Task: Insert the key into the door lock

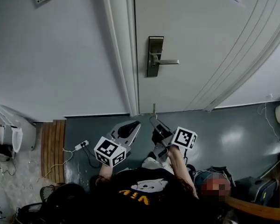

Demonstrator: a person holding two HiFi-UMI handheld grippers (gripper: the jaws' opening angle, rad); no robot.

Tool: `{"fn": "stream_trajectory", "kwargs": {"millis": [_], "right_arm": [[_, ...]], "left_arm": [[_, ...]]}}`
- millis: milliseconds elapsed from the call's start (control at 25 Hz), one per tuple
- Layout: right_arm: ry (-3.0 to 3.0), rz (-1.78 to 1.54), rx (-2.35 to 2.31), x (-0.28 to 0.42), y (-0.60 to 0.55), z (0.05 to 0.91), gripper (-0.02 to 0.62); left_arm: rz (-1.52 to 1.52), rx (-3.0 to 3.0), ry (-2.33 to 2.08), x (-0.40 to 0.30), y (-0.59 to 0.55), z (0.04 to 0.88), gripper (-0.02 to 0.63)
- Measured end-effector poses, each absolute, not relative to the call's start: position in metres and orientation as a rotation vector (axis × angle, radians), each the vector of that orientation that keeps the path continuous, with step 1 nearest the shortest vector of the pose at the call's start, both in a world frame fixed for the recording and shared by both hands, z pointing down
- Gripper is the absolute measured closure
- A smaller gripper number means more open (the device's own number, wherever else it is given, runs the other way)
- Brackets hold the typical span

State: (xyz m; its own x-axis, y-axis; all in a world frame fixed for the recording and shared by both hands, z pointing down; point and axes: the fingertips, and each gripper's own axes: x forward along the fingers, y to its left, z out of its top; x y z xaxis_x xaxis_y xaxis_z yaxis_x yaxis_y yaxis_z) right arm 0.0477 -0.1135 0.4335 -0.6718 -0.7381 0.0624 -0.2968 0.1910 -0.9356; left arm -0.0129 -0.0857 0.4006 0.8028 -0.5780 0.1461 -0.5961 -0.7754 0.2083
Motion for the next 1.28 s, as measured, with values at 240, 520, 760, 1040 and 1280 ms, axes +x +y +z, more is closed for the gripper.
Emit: {"fn": "stream_trajectory", "kwargs": {"millis": [240,520,760,1040,1280], "right_arm": [[2.075,-1.526,-0.932,0.070,-0.145,0.440,0.575],[2.086,-1.549,-0.872,0.090,-0.172,0.444,0.575],[2.085,-1.578,-0.827,0.091,-0.192,0.452,0.575],[2.082,-1.592,-0.805,0.087,-0.210,0.458,0.575],[2.017,-1.612,-0.791,0.089,-0.240,0.468,0.575]], "left_arm": [[0.132,2.722,-0.963,0.010,-0.123,0.405,0.581],[0.136,2.708,-1.019,0.035,-0.148,0.404,0.581],[0.195,2.679,-1.054,0.035,-0.152,0.418,0.581],[0.174,2.662,-1.114,0.018,-0.160,0.413,0.581],[0.155,2.699,-1.067,0.016,-0.185,0.413,0.581]]}}
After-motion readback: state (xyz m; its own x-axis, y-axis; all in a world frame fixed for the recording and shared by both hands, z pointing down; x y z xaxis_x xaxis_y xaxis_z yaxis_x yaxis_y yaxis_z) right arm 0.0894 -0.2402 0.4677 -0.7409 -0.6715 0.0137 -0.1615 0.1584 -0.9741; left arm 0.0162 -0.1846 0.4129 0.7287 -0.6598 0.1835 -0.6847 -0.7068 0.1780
